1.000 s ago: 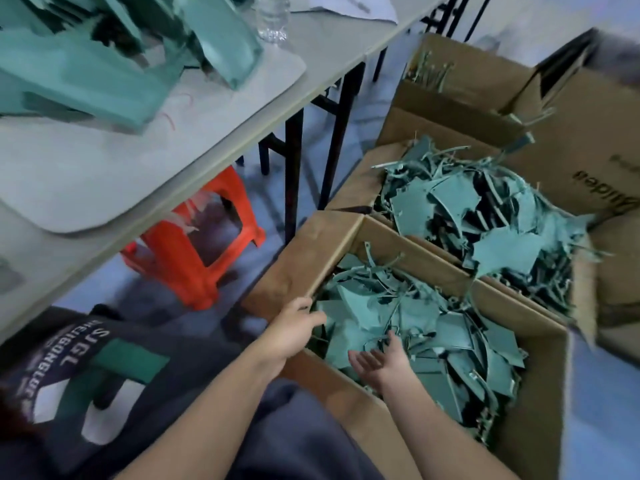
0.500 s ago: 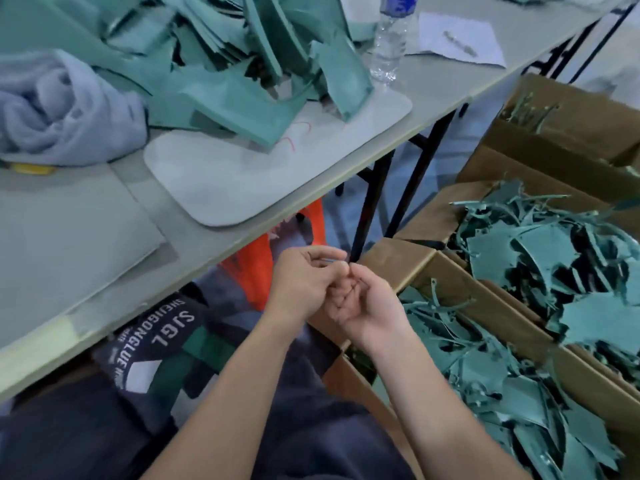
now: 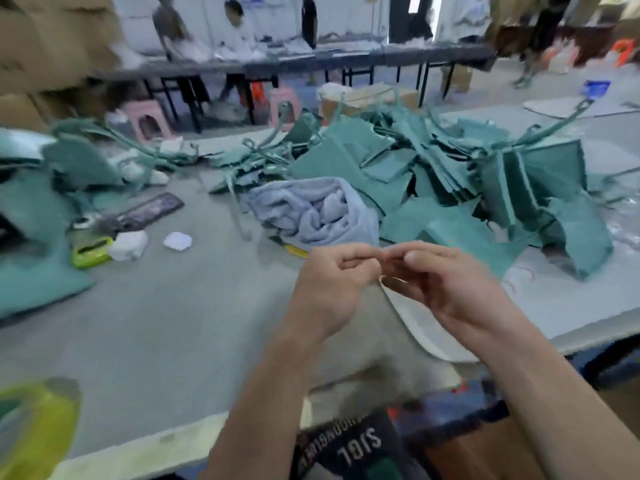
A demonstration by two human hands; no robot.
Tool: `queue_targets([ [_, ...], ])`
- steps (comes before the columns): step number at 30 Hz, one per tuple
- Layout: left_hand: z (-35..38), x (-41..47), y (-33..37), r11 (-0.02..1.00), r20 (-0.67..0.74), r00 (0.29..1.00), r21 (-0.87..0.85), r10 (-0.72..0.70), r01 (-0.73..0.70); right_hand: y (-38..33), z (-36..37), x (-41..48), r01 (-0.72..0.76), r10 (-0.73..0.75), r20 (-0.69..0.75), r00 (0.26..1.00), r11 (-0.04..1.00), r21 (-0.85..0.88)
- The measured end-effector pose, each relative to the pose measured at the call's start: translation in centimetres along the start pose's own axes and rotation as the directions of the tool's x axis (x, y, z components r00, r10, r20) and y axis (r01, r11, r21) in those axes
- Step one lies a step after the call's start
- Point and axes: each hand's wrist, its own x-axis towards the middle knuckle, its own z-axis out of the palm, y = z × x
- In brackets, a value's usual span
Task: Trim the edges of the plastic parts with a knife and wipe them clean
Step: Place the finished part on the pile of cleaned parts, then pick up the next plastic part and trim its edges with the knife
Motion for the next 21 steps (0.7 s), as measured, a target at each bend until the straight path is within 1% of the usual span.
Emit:
queue_targets([
  [1,-1.7,0.9,-0.4,0.999,-0.101,0.995,0.037,0.008,-0.004,-0.2,1.4,1.7,0.02,-0.022,-0.02,1.0,0.997,-0.08],
  [3,-5.3,2.4,-1.5,0.993,-0.284,0.959,0.116,0.012,0.021,-0.4,4.0,5.0,0.073,-0.088,-0.044,0.995,0.962,-0.265],
  [5,-8.9,3.7,-2.7,0.981,-0.403,0.915,0.182,0.008,0.072,-0.5,6.1,8.5,0.117,-0.136,-0.01,0.991,0.89,-0.44],
  [7,-12.1,4.7,-3.7,0.96,-0.473,0.881,0.246,-0.002,0.134,-0.4,7.8,11.6,0.164,-0.171,0.047,0.984,0.774,-0.612],
  [10,-15.6,6.4,-4.9,0.952,-0.536,0.844,0.256,-0.003,0.166,-0.3,10.0,15.8,0.237,-0.238,0.126,0.963,0.525,-0.818],
  [12,-16.9,7.7,-5.2,0.952,-0.577,0.817,0.246,-0.007,0.182,0.3,11.2,18.5,0.239,-0.236,0.155,0.959,0.385,-0.891],
  [13,-17.4,8.3,-5.4,0.952,-0.593,0.805,0.238,-0.015,0.193,0.7,11.7,19.9,0.236,-0.22,0.165,0.961,0.348,-0.907],
  [16,-17.7,9.8,-6.3,0.972,-0.611,0.791,0.161,-0.038,0.171,1.9,13.3,23.5,0.216,-0.155,0.169,0.973,0.376,-0.901],
  [17,-17.6,10.1,-6.6,0.981,-0.612,0.789,0.111,-0.06,0.161,2.4,13.6,24.7,0.225,-0.16,0.181,0.97,0.329,-0.917],
  [19,-17.5,10.5,-7.7,0.984,-0.635,0.767,0.064,-0.09,0.168,3.5,14.2,27.3,0.249,-0.151,0.229,0.962,0.13,-0.96],
  [20,-17.6,10.7,-8.2,0.984,-0.652,0.753,0.056,-0.091,0.168,4.2,14.5,28.2,0.248,-0.106,0.241,0.965,0.053,-0.967],
  [21,-17.7,10.9,-8.6,0.985,-0.665,0.741,0.043,-0.096,0.166,4.8,14.7,29.0,0.231,-0.025,0.231,0.973,0.006,-0.973],
])
